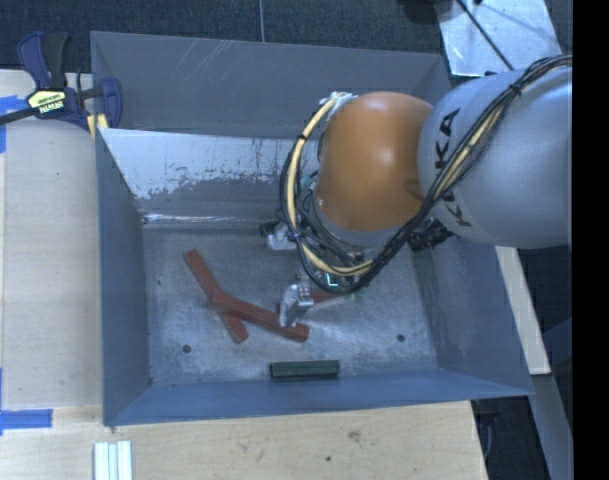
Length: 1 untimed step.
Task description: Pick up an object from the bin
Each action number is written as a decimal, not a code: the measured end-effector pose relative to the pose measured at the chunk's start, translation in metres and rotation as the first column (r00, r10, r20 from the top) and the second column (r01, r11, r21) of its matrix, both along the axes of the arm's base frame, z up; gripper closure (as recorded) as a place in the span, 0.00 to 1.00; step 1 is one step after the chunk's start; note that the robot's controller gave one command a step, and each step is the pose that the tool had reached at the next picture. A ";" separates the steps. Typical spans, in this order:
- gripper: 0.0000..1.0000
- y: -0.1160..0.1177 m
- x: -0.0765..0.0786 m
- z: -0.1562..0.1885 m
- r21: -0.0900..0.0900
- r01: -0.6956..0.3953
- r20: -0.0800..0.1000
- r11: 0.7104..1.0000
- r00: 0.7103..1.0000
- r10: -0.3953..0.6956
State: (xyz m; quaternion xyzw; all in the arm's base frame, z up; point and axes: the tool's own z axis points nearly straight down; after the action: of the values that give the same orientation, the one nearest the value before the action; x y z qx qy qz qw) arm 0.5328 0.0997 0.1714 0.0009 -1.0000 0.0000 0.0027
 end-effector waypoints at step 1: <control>0.00 0.000 0.002 0.004 0.001 0.002 0.008 1.000 1.000 -0.002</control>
Offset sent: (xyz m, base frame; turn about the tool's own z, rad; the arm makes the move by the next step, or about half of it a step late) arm -0.0200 -0.0066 -0.1005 -0.2432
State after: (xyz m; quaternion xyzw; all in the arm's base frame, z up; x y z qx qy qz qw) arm 0.5347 0.0993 0.1755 0.0001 -1.0000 -0.0004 -0.0014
